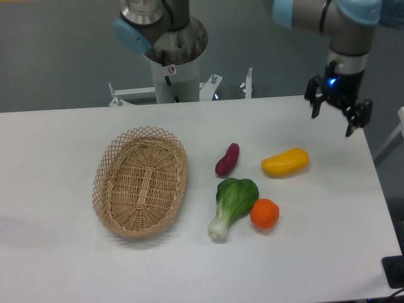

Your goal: Place the mango on the table

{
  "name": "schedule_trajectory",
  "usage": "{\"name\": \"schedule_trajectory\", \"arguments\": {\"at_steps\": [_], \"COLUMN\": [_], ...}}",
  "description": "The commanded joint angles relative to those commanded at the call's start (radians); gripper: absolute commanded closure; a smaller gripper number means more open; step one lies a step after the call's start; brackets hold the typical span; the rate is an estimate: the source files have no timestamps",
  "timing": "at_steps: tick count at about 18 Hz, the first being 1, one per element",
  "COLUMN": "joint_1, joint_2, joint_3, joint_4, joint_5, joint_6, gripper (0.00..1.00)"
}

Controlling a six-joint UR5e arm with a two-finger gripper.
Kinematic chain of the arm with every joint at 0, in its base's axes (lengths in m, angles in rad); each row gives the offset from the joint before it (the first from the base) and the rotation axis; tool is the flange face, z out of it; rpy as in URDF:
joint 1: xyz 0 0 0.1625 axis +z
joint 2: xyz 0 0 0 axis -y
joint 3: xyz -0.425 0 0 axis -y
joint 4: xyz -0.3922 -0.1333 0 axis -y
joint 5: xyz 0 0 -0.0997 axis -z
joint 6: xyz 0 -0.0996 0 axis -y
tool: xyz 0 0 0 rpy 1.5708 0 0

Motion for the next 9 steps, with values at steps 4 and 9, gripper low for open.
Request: {"name": "schedule_trajectory", "arguments": {"at_steps": [4, 9], "joint_1": [0.048, 0.054], "joint_2": [0.0, 0.0], "joint_3": [0.033, 0.036], "joint_4": [-0.059, -0.06], "joint_5": [0.0, 0.002], "joint_6": [0.089, 0.132], "gripper": [0.0, 0.0]}}
